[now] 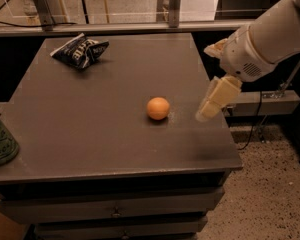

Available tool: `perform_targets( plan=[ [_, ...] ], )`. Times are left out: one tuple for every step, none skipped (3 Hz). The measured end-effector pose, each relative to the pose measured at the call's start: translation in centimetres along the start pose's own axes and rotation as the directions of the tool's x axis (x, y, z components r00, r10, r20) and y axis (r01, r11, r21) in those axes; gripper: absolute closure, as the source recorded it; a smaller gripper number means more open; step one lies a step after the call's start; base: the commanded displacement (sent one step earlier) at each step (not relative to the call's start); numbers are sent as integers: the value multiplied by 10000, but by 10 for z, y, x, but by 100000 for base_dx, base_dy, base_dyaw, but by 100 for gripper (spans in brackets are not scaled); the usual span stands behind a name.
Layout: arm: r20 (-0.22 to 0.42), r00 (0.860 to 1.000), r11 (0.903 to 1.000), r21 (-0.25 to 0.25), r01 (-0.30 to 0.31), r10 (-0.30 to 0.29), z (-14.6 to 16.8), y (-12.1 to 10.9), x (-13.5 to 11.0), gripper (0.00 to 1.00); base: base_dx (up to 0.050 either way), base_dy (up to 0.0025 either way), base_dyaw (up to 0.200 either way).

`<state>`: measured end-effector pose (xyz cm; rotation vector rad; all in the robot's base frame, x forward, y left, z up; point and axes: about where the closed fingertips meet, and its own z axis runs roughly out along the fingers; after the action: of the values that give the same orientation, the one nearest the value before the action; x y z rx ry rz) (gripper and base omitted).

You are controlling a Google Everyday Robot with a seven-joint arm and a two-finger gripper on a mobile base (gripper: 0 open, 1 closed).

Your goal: Pick orange

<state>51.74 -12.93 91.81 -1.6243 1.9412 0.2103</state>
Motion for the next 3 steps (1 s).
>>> perform_targets(
  plan=[
    [714, 9962, 9985, -281, -471, 490, 30, -10, -14, 0, 0, 0, 0],
    [1072, 9899, 9943, -619, -864, 927, 50, -8, -23, 0, 0, 0, 0],
    [1262, 9823, 9864, -1065, -1254, 1385, 66, 4, -29, 0, 0, 0, 0]
  ],
)
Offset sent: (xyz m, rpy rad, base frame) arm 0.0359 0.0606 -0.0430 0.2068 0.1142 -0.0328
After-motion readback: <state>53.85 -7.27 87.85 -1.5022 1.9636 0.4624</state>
